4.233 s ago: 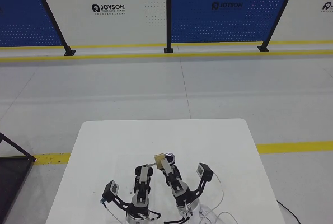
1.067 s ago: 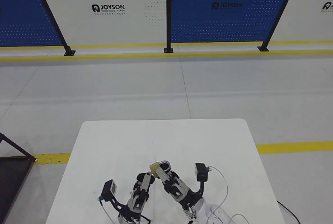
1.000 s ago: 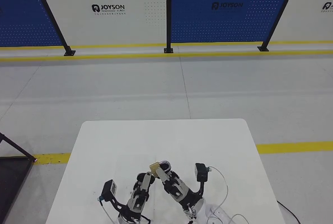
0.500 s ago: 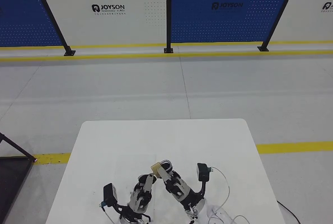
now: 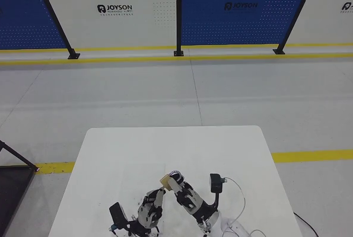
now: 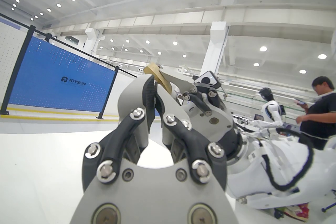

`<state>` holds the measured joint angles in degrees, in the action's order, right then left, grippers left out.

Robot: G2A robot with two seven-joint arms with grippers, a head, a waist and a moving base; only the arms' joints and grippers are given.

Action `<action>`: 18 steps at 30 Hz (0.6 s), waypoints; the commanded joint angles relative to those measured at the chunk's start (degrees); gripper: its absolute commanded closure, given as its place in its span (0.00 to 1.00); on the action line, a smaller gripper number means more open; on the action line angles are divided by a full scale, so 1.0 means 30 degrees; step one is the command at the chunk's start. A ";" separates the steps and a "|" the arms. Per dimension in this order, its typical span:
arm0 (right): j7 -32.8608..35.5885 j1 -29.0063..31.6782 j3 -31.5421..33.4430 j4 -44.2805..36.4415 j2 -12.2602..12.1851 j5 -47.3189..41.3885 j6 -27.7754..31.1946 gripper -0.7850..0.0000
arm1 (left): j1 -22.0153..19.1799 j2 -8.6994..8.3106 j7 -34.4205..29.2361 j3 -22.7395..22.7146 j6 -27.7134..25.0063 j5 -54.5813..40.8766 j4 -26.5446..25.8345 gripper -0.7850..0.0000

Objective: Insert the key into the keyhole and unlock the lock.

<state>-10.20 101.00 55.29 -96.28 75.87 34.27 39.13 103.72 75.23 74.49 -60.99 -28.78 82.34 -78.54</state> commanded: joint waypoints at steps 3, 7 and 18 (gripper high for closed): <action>-0.0036 0.0044 -0.0024 -0.0060 -0.0029 0.0151 -0.0198 1.00 | -0.0379 0.0090 0.0854 0.0304 0.1567 0.0381 0.0577 1.00; -0.0147 0.0104 -0.0041 -0.0129 -0.0064 0.0364 -0.0282 1.00 | -0.0696 0.0158 0.1277 0.0481 0.2936 0.0576 0.0937 1.00; -0.0326 0.0245 -0.0048 -0.0278 -0.0179 0.0975 -0.0519 1.00 | -0.1233 0.0162 0.1929 0.0579 0.6495 0.2060 0.1493 1.00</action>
<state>-11.14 101.73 55.15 -97.09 75.35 37.17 37.65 100.09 75.73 80.06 -59.26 -10.18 88.08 -74.17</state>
